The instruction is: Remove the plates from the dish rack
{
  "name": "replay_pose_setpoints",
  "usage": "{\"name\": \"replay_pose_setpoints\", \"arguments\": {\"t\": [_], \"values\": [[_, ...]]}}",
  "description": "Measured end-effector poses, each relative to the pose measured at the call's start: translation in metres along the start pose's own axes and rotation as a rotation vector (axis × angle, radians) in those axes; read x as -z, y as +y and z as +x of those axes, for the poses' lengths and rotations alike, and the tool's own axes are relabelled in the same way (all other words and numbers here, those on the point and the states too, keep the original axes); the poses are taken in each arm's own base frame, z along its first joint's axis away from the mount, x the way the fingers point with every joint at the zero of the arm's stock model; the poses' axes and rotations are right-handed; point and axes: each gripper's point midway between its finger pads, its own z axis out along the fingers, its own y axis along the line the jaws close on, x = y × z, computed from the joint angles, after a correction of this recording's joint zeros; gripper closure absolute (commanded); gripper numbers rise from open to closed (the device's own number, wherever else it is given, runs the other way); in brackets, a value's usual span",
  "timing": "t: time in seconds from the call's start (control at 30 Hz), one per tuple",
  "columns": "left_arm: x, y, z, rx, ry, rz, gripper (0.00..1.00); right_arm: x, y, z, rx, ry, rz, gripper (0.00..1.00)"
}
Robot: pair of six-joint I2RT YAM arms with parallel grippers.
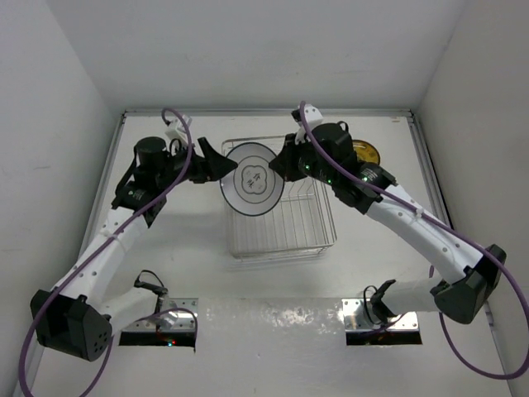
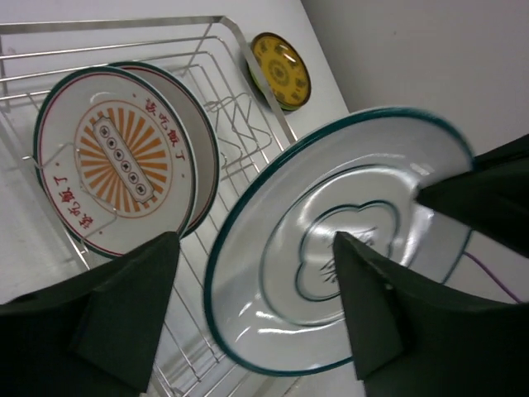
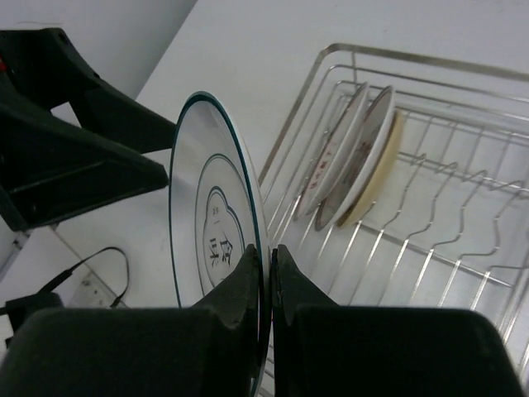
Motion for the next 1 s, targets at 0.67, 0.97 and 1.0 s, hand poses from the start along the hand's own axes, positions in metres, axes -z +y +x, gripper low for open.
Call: {"name": "replay_pose_setpoints", "arguments": {"t": [0.67,0.97,1.0], "values": [[0.001,-0.035,0.008,-0.01,0.012,0.255,0.58,-0.014,-0.032,-0.016,-0.428,-0.169,-0.331,1.0],[0.005,-0.051,0.01,0.076,0.037,0.308,1.0,-0.005,-0.01,-0.027,-0.369,-0.205,-0.453,0.9],[0.006,-0.05,0.009,0.086,0.034,0.296,1.0,-0.006,-0.011,-0.026,-0.364,-0.202,-0.448,0.42]]}}
